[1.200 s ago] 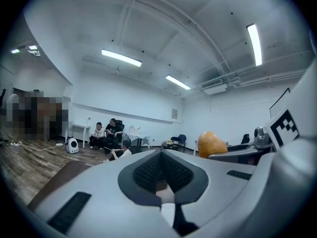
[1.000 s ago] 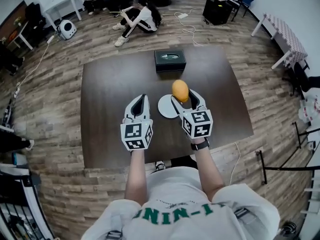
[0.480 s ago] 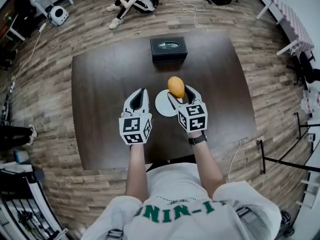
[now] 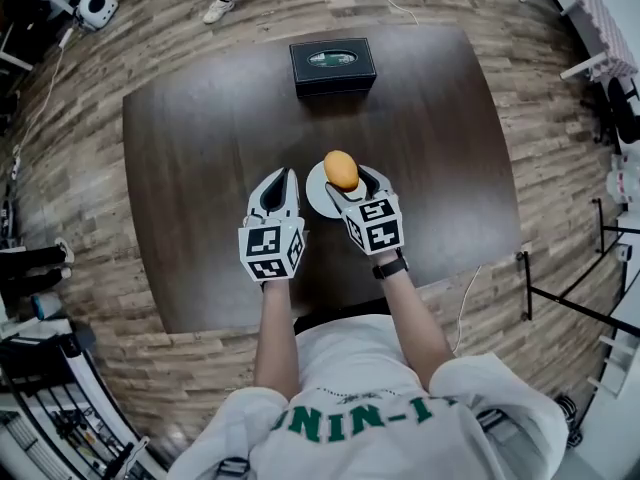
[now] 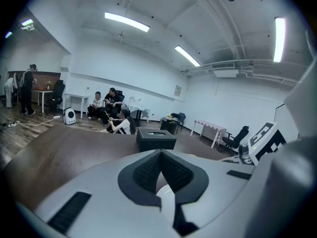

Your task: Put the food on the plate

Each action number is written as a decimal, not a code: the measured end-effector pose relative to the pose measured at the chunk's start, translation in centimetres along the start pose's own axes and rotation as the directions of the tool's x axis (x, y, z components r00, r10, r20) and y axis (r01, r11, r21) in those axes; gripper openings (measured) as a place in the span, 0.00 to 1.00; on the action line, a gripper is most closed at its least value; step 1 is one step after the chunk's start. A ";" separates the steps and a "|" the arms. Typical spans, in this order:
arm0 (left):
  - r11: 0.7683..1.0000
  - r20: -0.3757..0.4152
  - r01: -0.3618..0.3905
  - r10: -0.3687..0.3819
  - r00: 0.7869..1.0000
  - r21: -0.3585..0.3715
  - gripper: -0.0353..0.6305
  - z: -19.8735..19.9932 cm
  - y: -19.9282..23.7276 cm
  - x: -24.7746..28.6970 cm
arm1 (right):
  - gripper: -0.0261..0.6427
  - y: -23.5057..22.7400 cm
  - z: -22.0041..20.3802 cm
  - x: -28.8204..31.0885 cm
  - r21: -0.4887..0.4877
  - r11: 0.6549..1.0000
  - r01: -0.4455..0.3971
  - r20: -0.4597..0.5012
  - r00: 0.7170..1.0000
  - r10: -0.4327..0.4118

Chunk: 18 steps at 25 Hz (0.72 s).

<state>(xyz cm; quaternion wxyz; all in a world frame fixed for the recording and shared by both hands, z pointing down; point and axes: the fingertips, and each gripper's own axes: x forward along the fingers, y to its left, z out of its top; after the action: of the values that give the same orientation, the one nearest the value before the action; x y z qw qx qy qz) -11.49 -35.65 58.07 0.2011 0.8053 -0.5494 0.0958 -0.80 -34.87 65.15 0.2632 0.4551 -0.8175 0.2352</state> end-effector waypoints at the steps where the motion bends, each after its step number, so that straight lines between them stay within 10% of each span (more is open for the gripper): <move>1: 1.000 -0.011 0.000 0.000 1.000 -0.004 0.07 -0.6 0.1 0.3 | 0.50 0.0 -0.5 0.5 -0.001 1.000 -0.001 -0.014 1.000 0.001; 18: 0.999 -0.127 -0.009 0.003 0.992 -0.052 0.07 -7.1 1.1 2.5 | 0.50 -0.7 -8.6 6.0 0.049 0.999 0.008 -0.175 0.984 0.001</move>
<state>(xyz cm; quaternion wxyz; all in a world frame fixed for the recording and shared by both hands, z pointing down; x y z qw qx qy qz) -11.05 -35.07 65.63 0.2562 0.7904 -0.5403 0.1330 -0.99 -33.56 75.61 0.3233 0.4403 -0.7844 0.2939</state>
